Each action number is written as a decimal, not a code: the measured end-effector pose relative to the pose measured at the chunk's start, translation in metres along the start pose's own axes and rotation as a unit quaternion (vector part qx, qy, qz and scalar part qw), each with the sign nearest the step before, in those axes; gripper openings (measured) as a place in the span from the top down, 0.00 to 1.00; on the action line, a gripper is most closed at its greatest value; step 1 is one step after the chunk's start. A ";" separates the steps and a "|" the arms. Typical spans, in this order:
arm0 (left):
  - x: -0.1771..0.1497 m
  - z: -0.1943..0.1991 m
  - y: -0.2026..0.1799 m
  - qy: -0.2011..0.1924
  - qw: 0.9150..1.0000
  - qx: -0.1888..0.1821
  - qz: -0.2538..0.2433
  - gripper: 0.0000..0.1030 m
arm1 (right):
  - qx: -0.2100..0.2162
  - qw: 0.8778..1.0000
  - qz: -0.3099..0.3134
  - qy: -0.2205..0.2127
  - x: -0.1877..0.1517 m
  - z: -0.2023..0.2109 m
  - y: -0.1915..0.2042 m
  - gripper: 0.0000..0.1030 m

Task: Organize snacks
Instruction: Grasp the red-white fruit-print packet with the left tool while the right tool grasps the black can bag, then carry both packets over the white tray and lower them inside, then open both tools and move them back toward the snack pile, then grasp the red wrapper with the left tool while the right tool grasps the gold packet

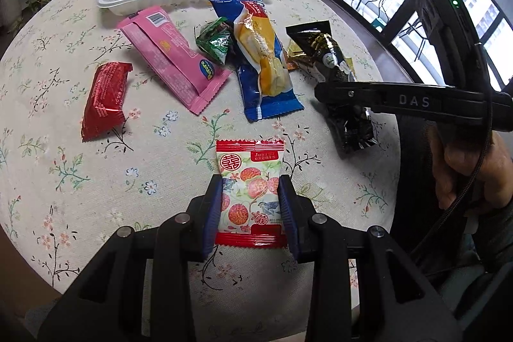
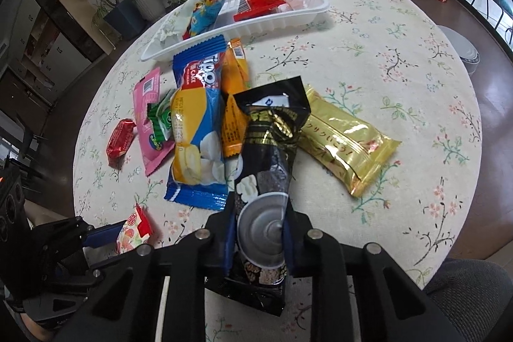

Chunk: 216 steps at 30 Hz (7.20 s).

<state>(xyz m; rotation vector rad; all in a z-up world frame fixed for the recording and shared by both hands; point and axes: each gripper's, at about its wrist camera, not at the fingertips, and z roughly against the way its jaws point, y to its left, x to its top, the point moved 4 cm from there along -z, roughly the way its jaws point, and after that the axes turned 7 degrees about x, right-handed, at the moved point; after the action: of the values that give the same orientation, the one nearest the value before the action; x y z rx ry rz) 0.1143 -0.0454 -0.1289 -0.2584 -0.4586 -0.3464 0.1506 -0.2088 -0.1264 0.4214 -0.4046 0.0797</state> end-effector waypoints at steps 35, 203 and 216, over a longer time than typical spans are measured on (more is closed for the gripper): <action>0.107 0.081 0.145 -0.133 0.974 -0.056 0.173 0.69 | 0.049 0.991 -0.076 -0.098 0.080 0.079 -0.088 0.75; 0.072 -0.043 0.098 0.053 0.993 0.096 -0.033 0.69 | -0.037 0.957 0.245 0.151 0.064 -0.034 -0.025 0.62; 0.067 -0.022 0.105 0.027 0.996 0.084 -0.006 0.70 | 0.000 0.973 0.202 0.110 0.067 -0.008 -0.027 0.67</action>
<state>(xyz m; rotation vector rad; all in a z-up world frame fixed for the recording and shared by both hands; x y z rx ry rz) 0.2195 0.0247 -0.1335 -0.0822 -0.4344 -0.3237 0.2191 -0.2303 -0.1163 0.3203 -0.2660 0.5178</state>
